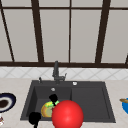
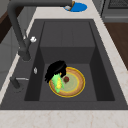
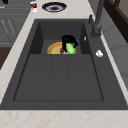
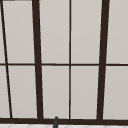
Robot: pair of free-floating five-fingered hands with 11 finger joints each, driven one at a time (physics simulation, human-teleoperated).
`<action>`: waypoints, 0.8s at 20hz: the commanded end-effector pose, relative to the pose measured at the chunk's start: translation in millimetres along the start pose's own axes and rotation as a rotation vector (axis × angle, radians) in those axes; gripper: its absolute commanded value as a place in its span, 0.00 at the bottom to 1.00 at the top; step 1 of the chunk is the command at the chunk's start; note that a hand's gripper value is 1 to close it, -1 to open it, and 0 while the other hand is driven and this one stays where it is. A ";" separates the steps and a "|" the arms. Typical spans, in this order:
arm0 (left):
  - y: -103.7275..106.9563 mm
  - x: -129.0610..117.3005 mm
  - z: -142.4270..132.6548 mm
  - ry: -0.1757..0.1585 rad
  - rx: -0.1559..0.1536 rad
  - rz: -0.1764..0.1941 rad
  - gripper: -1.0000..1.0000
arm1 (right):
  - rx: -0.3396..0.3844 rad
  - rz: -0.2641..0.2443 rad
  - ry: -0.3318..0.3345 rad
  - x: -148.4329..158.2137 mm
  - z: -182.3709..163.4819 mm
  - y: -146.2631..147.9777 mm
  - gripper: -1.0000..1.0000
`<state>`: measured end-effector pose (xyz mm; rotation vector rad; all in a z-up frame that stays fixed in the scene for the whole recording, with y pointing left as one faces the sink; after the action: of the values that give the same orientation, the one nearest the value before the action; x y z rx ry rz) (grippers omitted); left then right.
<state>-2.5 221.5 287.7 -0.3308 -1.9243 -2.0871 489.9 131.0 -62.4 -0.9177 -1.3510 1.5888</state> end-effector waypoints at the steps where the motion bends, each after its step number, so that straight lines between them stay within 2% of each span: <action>1: 0.0 0.0 0.0 0.000 0.000 0.000 0.50 | 0.009 -0.004 -0.001 0.1 -1.0 6.8 0.00; 3: 0.0 0.0 0.0 0.000 0.000 0.000 0.50 | -0.008 0.000 -0.001 -0.5 -1.9 1.0 0.00; 9: 0.0 0.0 0.0 0.000 0.000 0.000 0.50 | 0.036 -0.012 -0.007 -9.8 3.0 -10.8 0.00; 16: 0.0 0.0 0.0 0.000 0.000 0.000 0.50 | 0.039 -0.016 -0.009 -23.4 31.3 -18.6 0.00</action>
<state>-2.5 221.5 287.7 -0.3308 -1.9243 -2.0871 480.9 109.8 -44.6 -0.9009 -1.3403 1.6011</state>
